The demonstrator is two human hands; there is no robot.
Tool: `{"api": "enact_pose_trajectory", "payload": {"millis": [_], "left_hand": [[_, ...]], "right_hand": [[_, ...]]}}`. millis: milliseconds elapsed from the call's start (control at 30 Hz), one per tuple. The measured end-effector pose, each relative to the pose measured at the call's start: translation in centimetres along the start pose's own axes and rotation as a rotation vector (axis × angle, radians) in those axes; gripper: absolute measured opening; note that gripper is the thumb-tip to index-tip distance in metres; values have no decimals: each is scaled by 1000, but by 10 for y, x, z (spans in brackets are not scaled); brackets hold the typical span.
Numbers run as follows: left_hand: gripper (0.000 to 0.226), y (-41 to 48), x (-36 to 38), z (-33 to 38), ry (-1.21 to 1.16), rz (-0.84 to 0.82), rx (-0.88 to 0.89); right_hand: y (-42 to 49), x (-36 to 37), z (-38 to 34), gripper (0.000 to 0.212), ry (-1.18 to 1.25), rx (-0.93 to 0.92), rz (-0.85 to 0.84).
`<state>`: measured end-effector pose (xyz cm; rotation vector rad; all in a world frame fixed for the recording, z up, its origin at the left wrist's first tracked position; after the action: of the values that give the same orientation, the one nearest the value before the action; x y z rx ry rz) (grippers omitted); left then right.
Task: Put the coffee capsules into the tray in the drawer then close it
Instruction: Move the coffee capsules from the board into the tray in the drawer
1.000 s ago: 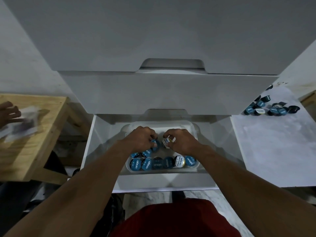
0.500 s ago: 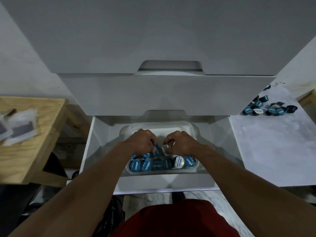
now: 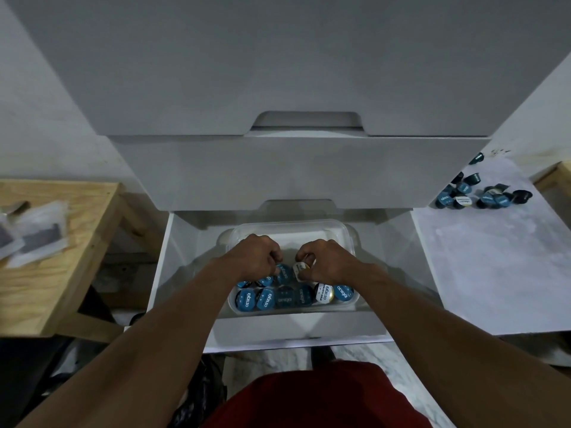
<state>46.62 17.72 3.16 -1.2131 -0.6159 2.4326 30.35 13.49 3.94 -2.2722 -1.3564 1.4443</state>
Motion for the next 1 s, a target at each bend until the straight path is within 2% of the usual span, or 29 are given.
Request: {"api": "enact_pose_trajectory", "payload": {"millis": [233,367,467,767,867,1000], "left_hand": [[22,-9,-10,1,99,131,-11],[23,-17,-9,12,187,151,-19],[24,-25,-2,32,261,209,40],[35,-51,14,148,485,605,346],[30,-51,27,196,536,685,392],[28,-40,58,263,560,736,360]], "right_hand": [[-13,-9,2,35,-38,74,51],[-37,-18,1,33,-77,145,159],[-61,-23,5,32,-112,193,263],[-137,-67,36,32,-208,122,709],[-170,-86,72,33,-222,144,780],[-223,-100,133,37,-300,161,817]]}}
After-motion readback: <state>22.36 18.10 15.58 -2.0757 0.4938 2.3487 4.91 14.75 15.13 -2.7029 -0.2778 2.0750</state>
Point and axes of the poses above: each hand's wrist, its own y-axis towards the middle knuckle, its own x-axis out of the palm, z = x × y, the point moved 3 cm from there along y, towards the middle knuckle, and after that the axes turned 10 degrees about -z, right-handed, at the moved point
